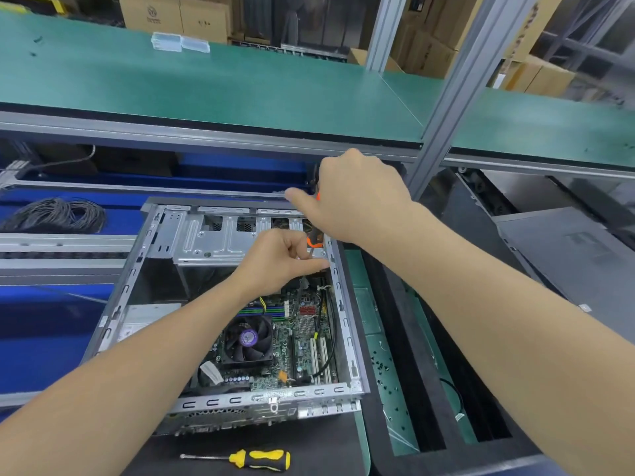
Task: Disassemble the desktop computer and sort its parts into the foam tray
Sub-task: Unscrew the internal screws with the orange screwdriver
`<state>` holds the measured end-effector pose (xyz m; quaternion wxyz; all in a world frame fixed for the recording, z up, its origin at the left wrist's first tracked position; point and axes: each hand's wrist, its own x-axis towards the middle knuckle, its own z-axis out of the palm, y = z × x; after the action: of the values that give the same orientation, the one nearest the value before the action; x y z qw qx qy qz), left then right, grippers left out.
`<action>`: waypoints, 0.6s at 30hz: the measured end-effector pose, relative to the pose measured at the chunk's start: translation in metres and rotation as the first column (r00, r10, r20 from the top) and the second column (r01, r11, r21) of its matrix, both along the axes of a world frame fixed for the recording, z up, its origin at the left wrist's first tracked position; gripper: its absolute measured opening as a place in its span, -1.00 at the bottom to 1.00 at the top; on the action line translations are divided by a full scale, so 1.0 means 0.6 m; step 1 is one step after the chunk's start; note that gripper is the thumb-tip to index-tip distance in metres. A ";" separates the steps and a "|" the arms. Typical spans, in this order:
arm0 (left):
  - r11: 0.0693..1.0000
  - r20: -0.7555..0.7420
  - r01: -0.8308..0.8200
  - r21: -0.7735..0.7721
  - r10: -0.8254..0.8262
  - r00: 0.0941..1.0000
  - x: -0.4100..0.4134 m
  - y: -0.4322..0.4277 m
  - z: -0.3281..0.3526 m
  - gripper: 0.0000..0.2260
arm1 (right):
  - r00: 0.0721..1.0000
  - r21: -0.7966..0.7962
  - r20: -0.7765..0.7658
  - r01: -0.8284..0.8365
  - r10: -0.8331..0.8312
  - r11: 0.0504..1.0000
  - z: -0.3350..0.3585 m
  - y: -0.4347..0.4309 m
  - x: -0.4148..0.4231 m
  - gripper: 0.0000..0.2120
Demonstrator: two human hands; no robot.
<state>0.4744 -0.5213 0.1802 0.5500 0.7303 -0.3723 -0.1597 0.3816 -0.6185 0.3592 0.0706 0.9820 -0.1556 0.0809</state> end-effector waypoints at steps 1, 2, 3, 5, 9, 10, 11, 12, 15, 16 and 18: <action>1.000 -0.035 -0.002 -0.019 0.002 0.999 0.000 -0.001 -0.004 -0.55 | 0.999 0.059 -0.048 0.022 -0.019 0.998 0.005 0.002 0.002 -0.44; 1.000 -0.044 0.001 -0.028 -0.002 0.999 0.000 -0.003 -0.006 -0.51 | 0.993 0.128 -0.114 0.029 -0.014 0.991 0.009 0.004 0.006 -0.44; 1.000 -0.041 0.005 -0.027 -0.006 0.999 -0.002 -0.005 -0.006 -0.48 | 0.982 0.185 -0.189 0.025 0.010 0.982 0.013 0.004 0.010 -0.50; 1.000 -0.035 0.003 -0.025 -0.004 0.999 -0.002 -0.006 -0.003 -0.44 | 0.949 0.212 -0.306 -0.013 0.079 0.977 0.021 0.004 0.016 -0.64; 0.996 -0.005 0.085 0.009 -0.085 0.996 0.004 0.011 0.004 -0.70 | 0.929 0.188 -0.298 -0.168 0.219 0.968 0.033 -0.006 0.014 -0.90; 0.990 0.006 0.141 0.012 -0.141 0.990 0.005 0.018 0.007 -0.81 | 0.919 0.189 -0.302 -0.203 0.254 0.961 0.036 -0.008 0.012 -0.93; 0.982 0.003 0.186 0.010 -0.186 0.982 0.006 0.024 0.011 -0.87 | 0.906 0.192 -0.311 -0.235 0.287 0.953 0.037 -0.010 0.009 -0.92; 0.976 -0.013 0.217 0.005 -0.217 0.976 0.006 0.030 0.015 -0.88 | 0.892 0.189 -0.325 -0.264 0.314 0.946 0.036 -0.011 0.009 -0.87; 0.949 -0.115 0.315 0.001 -0.313 0.943 0.008 0.039 0.029 -0.82 | 0.871 0.132 -0.348 -0.322 0.348 0.938 0.026 -0.007 0.008 -0.71; 0.936 -0.160 0.353 0.002 -0.348 0.924 0.010 0.041 0.033 -0.79 | 0.870 0.130 -0.336 -0.337 0.361 0.932 0.022 -0.005 0.008 -0.69; 0.914 -0.183 0.405 0.024 -0.395 0.900 0.013 0.042 0.043 -0.77 | 0.862 0.150 -0.320 -0.363 0.393 0.919 0.015 -0.002 0.009 -0.68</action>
<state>0.4820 -0.4964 0.2057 0.5134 0.6379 -0.4598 -0.3436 0.3872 -0.6196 0.3685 0.0378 0.9942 0.0515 -0.0860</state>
